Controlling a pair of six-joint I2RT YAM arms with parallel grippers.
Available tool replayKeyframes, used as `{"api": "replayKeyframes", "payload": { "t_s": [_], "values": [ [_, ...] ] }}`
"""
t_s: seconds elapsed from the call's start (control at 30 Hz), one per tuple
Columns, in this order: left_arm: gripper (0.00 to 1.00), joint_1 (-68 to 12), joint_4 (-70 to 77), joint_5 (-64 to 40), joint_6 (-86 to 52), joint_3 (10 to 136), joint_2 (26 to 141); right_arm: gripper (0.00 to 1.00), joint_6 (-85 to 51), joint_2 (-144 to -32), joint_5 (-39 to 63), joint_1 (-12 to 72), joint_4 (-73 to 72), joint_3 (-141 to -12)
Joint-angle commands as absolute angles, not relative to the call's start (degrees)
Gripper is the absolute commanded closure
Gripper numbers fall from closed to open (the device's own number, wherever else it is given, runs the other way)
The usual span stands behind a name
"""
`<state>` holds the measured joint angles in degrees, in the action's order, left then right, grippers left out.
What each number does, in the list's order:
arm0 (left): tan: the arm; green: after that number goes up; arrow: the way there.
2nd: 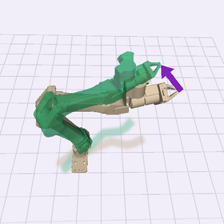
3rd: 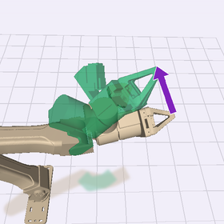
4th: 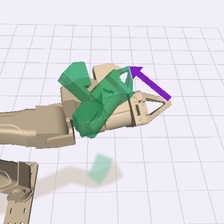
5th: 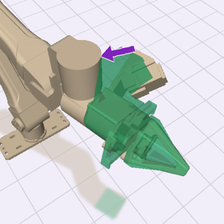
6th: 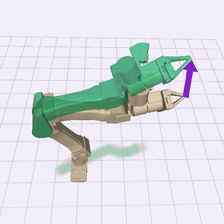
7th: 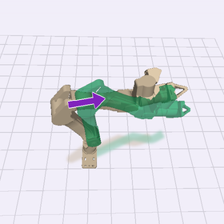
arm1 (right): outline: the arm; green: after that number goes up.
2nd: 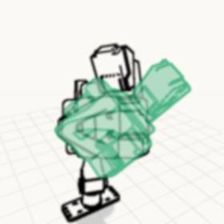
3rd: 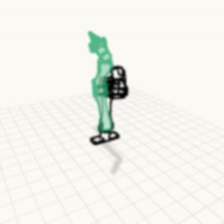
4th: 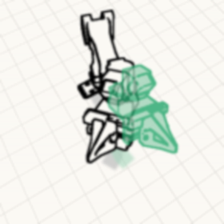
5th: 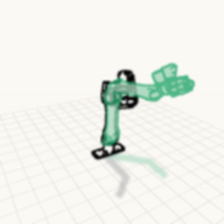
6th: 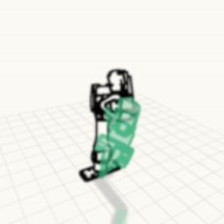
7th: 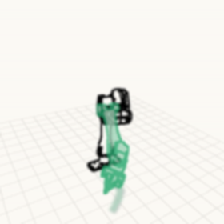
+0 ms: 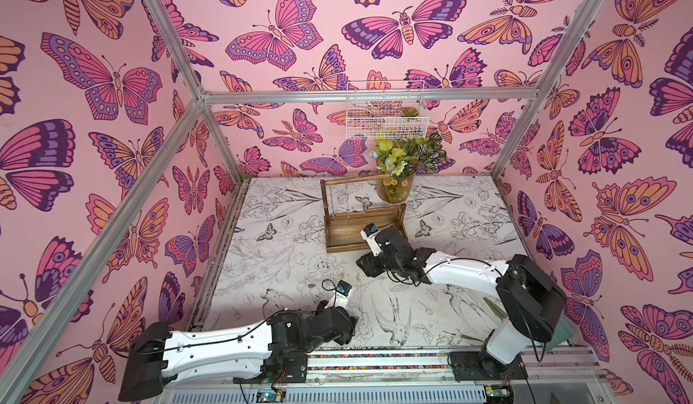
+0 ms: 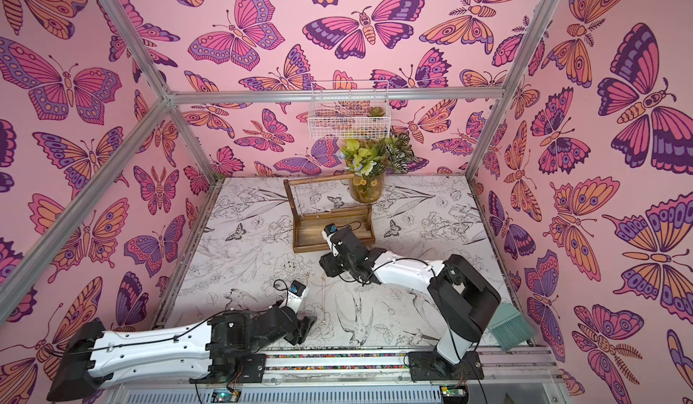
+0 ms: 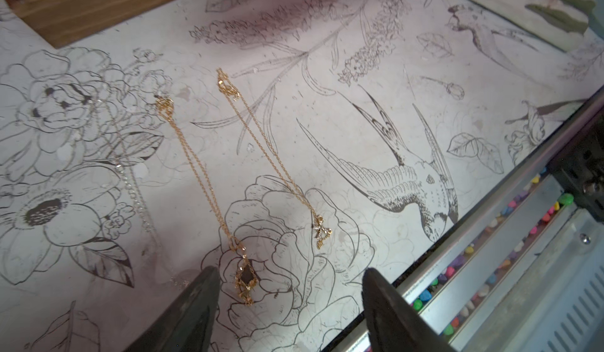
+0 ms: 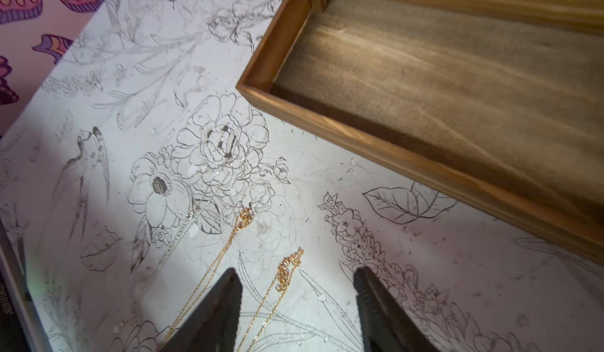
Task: Take the necklace off the jewelry display stand
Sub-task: Place the necklace at the center of the board, then take off the necklace from the stand.
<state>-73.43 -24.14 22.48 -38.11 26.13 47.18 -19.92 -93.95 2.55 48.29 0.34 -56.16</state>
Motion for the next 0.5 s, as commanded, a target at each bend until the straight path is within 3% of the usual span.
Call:
{"api": "replayKeyframes", "payload": {
  "t_s": [0.0,0.23,0.3,0.47],
  "values": [
    [0.22,-69.76,-29.87,24.68,-35.01,28.46,44.53,0.32,-20.10,-91.08,0.82,47.02,5.96,-58.59],
    [0.13,-54.56,-31.19,15.52,-24.99,34.36,44.12,0.24,-18.31,-86.75,2.19,42.52,8.54,-62.40],
    [0.12,-50.08,-31.46,12.26,-22.49,36.86,45.86,0.18,-17.57,-87.27,3.59,40.58,8.91,-64.88],
    [0.12,-40.78,-30.09,4.58,-18.41,40.76,49.18,0.16,-15.95,-91.56,6.81,37.29,8.12,-71.65]
  ]
}}
